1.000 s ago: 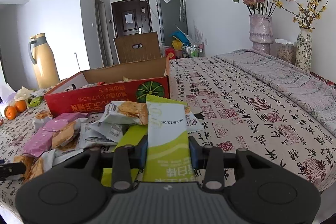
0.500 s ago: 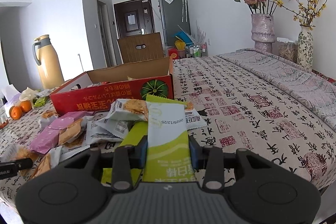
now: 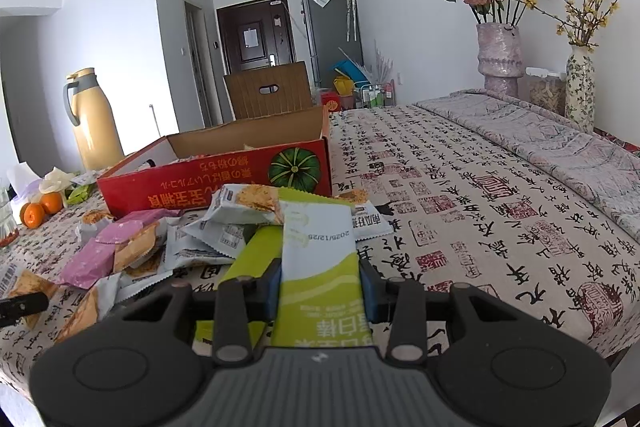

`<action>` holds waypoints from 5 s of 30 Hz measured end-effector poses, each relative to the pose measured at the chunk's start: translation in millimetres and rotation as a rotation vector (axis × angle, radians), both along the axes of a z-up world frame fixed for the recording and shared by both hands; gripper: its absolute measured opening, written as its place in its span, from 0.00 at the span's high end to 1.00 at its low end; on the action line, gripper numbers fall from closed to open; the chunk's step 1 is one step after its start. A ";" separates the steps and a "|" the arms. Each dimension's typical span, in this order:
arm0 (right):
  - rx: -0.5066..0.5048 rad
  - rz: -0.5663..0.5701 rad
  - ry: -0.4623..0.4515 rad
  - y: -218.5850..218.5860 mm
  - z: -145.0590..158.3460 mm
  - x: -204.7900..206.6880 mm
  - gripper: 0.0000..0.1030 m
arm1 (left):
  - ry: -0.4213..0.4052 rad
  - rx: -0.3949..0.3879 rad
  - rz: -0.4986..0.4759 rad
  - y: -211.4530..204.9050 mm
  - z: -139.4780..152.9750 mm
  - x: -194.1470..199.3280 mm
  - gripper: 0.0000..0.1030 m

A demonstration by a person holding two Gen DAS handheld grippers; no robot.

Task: Organize snacks
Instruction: 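Grasp the green-and-white bar packet with the right tool while the left tool grasps a cookie packet, then carry both packets into the cardboard box and open both tools, then withdraw both tools from the box back toward the snack pile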

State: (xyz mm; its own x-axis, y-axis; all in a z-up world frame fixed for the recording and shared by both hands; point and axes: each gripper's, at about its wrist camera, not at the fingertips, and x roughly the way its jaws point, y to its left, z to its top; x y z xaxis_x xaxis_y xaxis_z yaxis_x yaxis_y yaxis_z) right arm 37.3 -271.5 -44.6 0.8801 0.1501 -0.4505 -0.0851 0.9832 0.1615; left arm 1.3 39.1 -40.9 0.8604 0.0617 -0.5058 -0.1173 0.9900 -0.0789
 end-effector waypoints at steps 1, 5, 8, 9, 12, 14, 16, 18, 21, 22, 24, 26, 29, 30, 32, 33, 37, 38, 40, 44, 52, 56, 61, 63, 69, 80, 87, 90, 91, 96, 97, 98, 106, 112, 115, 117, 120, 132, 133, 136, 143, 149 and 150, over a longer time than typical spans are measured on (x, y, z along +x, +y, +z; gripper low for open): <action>-0.001 0.001 -0.002 0.3 0.4 -0.3 0.63 | -0.005 -0.001 -0.001 0.0 1.9 -0.3 0.56; -0.005 0.008 -0.010 1.7 1.5 -1.5 0.64 | -0.018 -0.004 0.000 0.2 6.6 -0.8 0.56; -0.005 0.011 -0.017 1.1 3.6 -1.7 0.64 | -0.024 -0.009 0.004 1.3 9.0 -1.0 0.56; -0.004 0.012 -0.019 0.8 4.2 -1.6 0.64 | -0.026 -0.011 0.006 1.8 9.8 -0.8 0.56; -0.003 0.013 -0.021 0.8 5.1 0.2 0.64 | -0.029 -0.016 0.007 3.2 12.1 0.6 0.56; -0.004 0.014 -0.021 1.2 5.3 2.1 0.64 | -0.028 -0.019 0.005 3.4 13.7 2.4 0.56; -0.006 0.015 -0.021 2.0 6.0 5.0 0.64 | -0.034 -0.020 0.003 3.3 16.3 4.1 0.56; -0.007 0.011 -0.021 1.5 7.6 7.6 0.64 | -0.038 -0.024 0.003 4.1 18.4 6.0 0.56; -0.012 0.006 -0.029 -1.2 12.4 9.3 0.64 | -0.036 -0.029 0.005 5.8 20.8 11.2 0.56; -0.014 0.003 -0.031 -2.6 13.9 10.4 0.64 | -0.035 -0.031 0.006 6.6 21.6 13.9 0.56; -0.015 -0.004 -0.032 -5.0 16.1 14.7 0.64 | -0.034 -0.032 0.008 7.4 23.1 19.1 0.56; -0.015 -0.007 -0.031 -5.7 17.7 19.5 0.64 | -0.033 -0.032 0.009 7.8 25.1 24.5 0.56; -0.021 -0.005 -0.029 -4.1 22.3 28.4 0.64 | -0.029 -0.027 0.005 6.0 29.0 30.6 0.56; -0.025 -0.003 -0.030 -2.8 24.6 31.3 0.64 | -0.030 -0.027 0.006 6.2 30.5 32.1 0.56; -0.036 0.003 -0.034 -0.2 28.8 35.2 0.64 | -0.038 -0.033 0.010 7.1 34.7 33.7 0.56; -0.038 0.005 -0.040 0.6 31.2 37.2 0.64 | -0.043 -0.036 0.011 7.4 36.3 34.7 0.56; -0.042 0.007 -0.053 2.3 38.3 51.3 0.64 | -0.046 -0.025 0.000 5.8 40.3 42.7 0.56; -0.043 0.009 -0.055 2.7 39.7 54.5 0.64 | -0.048 -0.017 -0.003 5.5 41.3 45.1 0.56; -0.043 0.012 -0.061 3.4 41.9 61.4 0.64 | -0.055 0.007 -0.009 3.9 44.2 50.6 0.56; -0.037 0.022 -0.068 4.8 44.5 73.6 0.64 | -0.082 0.028 -0.029 2.1 53.4 62.2 0.56; -0.059 0.050 -0.102 10.4 53.2 108.2 0.64 | -0.120 0.045 -0.088 -4.4 75.5 103.1 0.56; -0.066 0.062 -0.116 15.5 59.1 129.4 0.64 | -0.145 0.046 -0.100 -11.0 88.1 126.8 0.56; -0.081 0.081 -0.122 23.0 66.9 152.6 0.64 | -0.148 0.064 -0.110 -21.9 100.8 159.6 0.56; -0.096 0.090 -0.117 28.6 68.4 163.0 0.64 | -0.143 0.064 -0.110 -24.9 105.3 173.4 0.56; -0.103 0.113 -0.067 46.9 69.4 201.7 0.64 | -0.107 0.069 -0.093 -34.2 109.0 217.9 0.56; -0.144 0.111 0.050 83.6 48.0 268.6 0.63 | 0.044 0.081 -0.045 -42.1 68.6 283.9 0.55; -0.091 0.134 0.093 77.6 39.6 268.6 0.18 | 0.003 0.077 -0.047 -35.5 61.9 274.8 0.07; -0.068 0.131 0.066 71.9 42.1 258.7 0.05 | -0.019 0.055 -0.055 -33.0 65.4 268.0 0.00; -0.060 0.133 0.064 70.4 42.8 257.2 0.04 | -0.020 0.047 -0.054 -31.8 66.1 266.5 0.00; -0.050 0.125 0.052 64.8 46.0 245.8 0.00 | -0.028 0.023 -0.048 -28.9 71.6 255.6 0.00; -0.047 0.124 0.051 63.8 46.3 243.1 0.00 | -0.031 0.017 -0.047 -27.9 72.8 252.5 0.00; -0.044 0.124 0.050 62.3 46.8 239.7 0.00 | -0.033 0.014 -0.045 -27.1 74.0 250.0 0.00; -0.029 0.130 0.021 52.9 53.9 202.6 0.00 | -0.063 -0.015 -0.057 -22.7 81.6 207.5 0.00; -0.038 0.166 -0.012 47.2 57.2 159.0 0.00 | -0.091 -0.039 -0.081 -20.2 83.8 163.5 0.00; -0.025 0.170 -0.020 41.5 55.5 134.2 0.00 | -0.109 -0.028 -0.085 -19.3 81.5 140.6 0.00; -0.015 0.175 -0.020 37.8 52.3 118.5 0.00 | -0.108 -0.028 -0.087 -18.4 78.3 128.9 0.00; -0.017 0.177 -0.019 34.7 47.0 96.3 0.00 | -0.101 -0.042 -0.093 -17.1 71.5 112.0 0.00; -0.016 0.155 -0.019 23.3 29.8 21.9 0.00 | -0.076 -0.097 -0.118 -23.7 46.2 54.7 0.00; -0.013 0.154 -0.015 22.5 29.5 19.3 0.00 | -0.072 -0.094 -0.121 -25.2 44.1 50.6 0.00; -0.006 0.151 -0.001 21.8 23.6 9.8 0.00 | -0.059 -0.091 -0.122 -28.7 36.9 38.7 0.00; 0.002 0.162 0.028 25.7 13.5 -4.5 0.00 | -0.037 -0.082 -0.127 -34.0 25.0 14.8 0.00; 0.016 0.170 0.042 27.7 8.7 -11.7 0.00 | -0.028 -0.077 -0.138 -39.5 23.3 9.3 0.00; 0.016 0.169 0.043 27.7 8.6 -11.8 0.00 | -0.026 -0.076 -0.142 -40.8 23.4 9.5 0.00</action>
